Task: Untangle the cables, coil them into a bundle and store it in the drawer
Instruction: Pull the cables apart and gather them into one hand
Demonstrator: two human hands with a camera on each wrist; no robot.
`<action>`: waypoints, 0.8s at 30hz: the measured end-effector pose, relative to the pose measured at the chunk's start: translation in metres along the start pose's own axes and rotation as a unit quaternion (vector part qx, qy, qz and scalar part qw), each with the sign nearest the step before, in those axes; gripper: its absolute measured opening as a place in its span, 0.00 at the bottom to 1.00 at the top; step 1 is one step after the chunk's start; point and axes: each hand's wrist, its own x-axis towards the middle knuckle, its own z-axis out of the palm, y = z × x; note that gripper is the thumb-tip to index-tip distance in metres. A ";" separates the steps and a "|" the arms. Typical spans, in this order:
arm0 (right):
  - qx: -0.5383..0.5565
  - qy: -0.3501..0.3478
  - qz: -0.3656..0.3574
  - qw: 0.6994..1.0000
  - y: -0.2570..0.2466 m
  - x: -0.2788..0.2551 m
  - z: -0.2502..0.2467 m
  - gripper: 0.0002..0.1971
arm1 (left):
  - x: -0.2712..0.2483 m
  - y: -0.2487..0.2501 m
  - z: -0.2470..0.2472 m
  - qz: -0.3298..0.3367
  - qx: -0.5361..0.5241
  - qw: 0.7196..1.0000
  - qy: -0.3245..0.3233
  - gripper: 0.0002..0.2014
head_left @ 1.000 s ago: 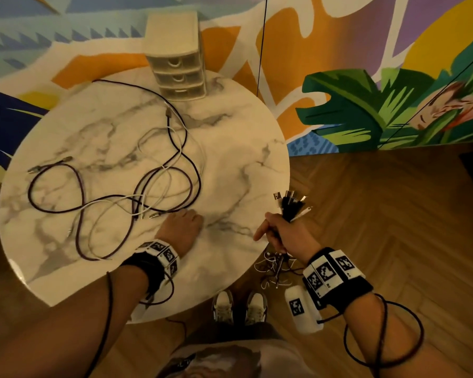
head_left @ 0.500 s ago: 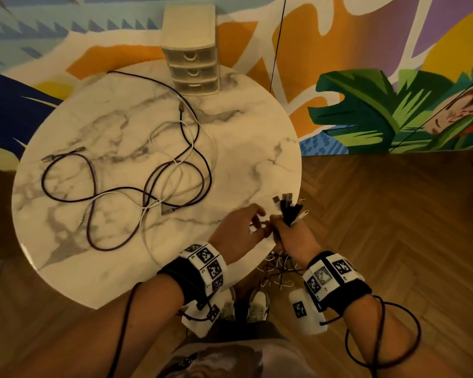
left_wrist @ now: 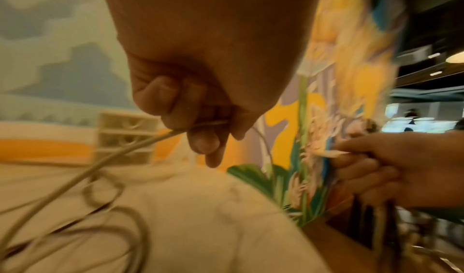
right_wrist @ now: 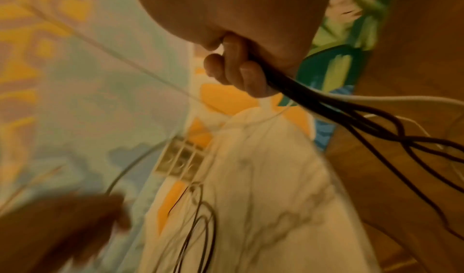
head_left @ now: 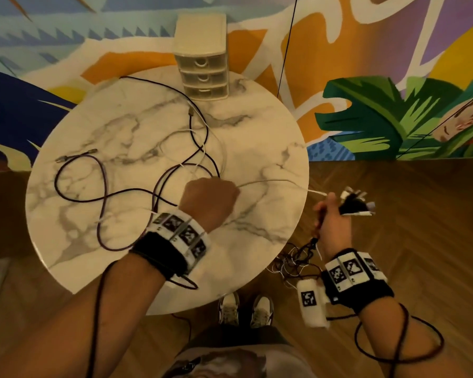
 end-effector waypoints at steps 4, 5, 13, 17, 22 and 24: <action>-0.072 -0.177 -0.074 0.979 -0.008 -0.029 0.038 0.22 | -0.011 0.055 -0.020 0.060 0.035 0.997 0.012 0.13; -0.100 -0.191 -0.078 0.973 -0.008 -0.033 0.042 0.22 | -0.013 0.062 -0.019 0.060 0.038 0.997 0.018 0.12; -0.065 -0.109 -0.132 0.983 -0.029 -0.032 0.036 0.22 | -0.006 0.040 0.039 0.008 -0.167 0.986 -0.014 0.14; 0.021 -0.031 -0.143 0.989 -0.050 -0.020 0.015 0.24 | 0.003 -0.043 0.085 -0.128 -0.266 0.954 -0.054 0.12; 0.109 0.083 -0.095 0.986 -0.048 0.011 -0.013 0.22 | 0.018 -0.113 0.057 -0.245 -0.371 0.880 0.168 0.11; 0.072 0.068 -0.061 0.993 -0.035 0.020 -0.018 0.24 | 0.018 -0.104 0.038 -0.215 -0.383 0.880 0.180 0.12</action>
